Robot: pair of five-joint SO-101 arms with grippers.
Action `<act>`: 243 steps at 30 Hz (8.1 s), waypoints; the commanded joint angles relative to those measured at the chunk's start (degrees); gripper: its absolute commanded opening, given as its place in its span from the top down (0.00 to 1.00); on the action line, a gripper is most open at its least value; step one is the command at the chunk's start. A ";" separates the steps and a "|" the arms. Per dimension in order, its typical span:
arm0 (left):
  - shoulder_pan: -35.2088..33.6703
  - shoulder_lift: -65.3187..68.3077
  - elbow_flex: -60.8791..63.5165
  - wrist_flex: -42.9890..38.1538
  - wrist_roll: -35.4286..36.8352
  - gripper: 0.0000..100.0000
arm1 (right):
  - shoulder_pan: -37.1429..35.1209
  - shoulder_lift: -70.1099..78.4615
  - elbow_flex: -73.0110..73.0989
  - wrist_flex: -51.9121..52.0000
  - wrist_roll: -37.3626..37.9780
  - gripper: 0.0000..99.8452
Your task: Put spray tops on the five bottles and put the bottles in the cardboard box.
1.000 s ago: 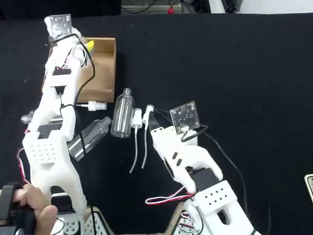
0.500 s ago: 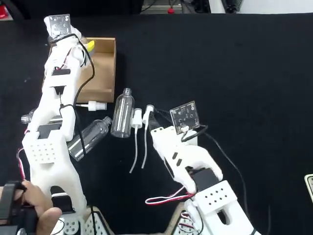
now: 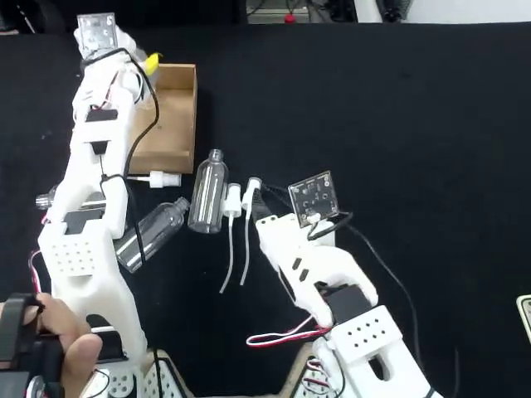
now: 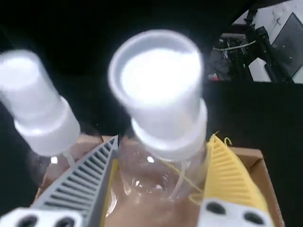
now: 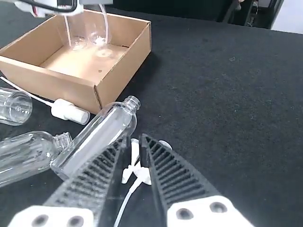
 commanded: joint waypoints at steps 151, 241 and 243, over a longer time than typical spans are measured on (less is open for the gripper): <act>-9.36 -49.49 25.98 40.53 -8.35 0.67 | -0.79 -0.84 -1.19 -1.05 -0.09 0.96; 7.25 -33.49 39.34 53.80 -37.27 0.77 | -0.70 -0.84 -1.10 -1.05 -0.09 0.96; 7.34 -33.67 39.25 53.80 -37.27 0.84 | -0.70 -0.84 -1.10 -1.05 -0.09 0.96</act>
